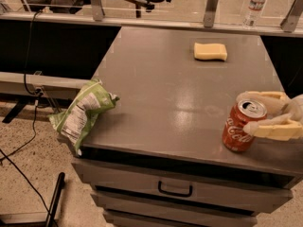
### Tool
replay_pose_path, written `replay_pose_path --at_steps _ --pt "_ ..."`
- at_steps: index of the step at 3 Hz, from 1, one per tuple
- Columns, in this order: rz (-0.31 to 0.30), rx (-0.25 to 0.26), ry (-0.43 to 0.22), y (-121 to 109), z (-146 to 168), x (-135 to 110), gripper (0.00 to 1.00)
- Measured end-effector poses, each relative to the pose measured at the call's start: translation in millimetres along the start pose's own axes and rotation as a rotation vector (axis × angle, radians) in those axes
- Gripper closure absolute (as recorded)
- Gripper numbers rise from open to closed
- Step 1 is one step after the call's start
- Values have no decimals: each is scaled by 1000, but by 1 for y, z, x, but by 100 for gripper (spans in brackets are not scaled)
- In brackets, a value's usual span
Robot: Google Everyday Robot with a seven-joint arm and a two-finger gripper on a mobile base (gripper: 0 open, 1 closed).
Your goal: Place coke can upright
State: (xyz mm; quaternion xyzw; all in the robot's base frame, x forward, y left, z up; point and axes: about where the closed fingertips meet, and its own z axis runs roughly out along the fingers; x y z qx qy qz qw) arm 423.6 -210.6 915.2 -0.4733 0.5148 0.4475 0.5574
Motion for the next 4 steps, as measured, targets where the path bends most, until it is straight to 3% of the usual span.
replay_pose_path --at_steps 1,3,4 --pt "-1 1 0 -1 1 0 0" --pt "-82 20 124 -25 -9 -40 0" --pt "-92 25 128 -28 -10 -44 0"
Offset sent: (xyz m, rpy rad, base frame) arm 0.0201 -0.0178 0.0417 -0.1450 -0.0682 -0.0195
